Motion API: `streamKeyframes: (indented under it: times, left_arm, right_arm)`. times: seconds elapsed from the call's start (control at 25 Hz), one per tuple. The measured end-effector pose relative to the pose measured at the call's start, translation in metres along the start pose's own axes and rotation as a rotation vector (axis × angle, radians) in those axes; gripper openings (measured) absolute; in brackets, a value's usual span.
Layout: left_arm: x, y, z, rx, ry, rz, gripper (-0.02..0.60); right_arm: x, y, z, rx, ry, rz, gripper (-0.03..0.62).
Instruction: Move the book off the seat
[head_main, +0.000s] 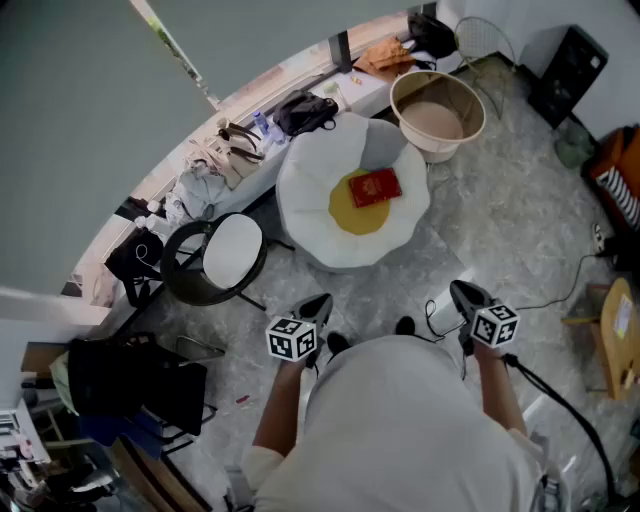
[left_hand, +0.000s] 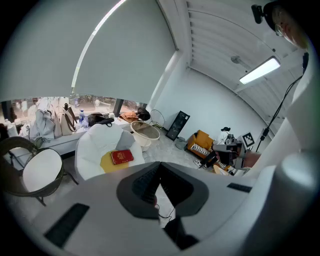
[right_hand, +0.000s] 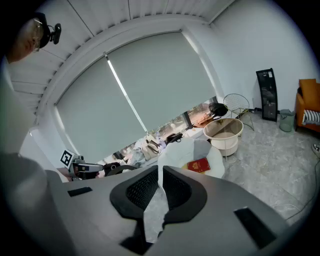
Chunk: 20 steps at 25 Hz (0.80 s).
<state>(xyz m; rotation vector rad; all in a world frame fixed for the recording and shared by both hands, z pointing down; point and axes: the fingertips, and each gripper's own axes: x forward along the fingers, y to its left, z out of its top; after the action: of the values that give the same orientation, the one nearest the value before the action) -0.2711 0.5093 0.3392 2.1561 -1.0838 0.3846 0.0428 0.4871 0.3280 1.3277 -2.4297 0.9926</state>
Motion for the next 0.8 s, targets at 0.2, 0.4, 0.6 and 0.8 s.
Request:
streamKeyframes:
  times: [0.2,0.4,0.6,0.8]
  left_arm:
    - [0.0,-0.001,0.004,0.004,0.004,0.002,0.003]
    - [0.002,-0.004,0.0,0.002,0.009,0.014,0.003]
    - [0.007,-0.012,-0.002,0.0,0.016,0.028,0.003]
    - [0.017,-0.022,-0.007,-0.011,0.022,0.047,0.003]
  right_arm:
    - [0.002,0.003,0.003,0.002,-0.001,0.009,0.055]
    - [0.001,0.0,0.001,0.003,0.006,0.024,0.054]
    - [-0.002,-0.01,0.005,0.018,0.013,0.039,0.055]
    - [-0.005,-0.022,0.003,0.048,0.033,0.066,0.055]
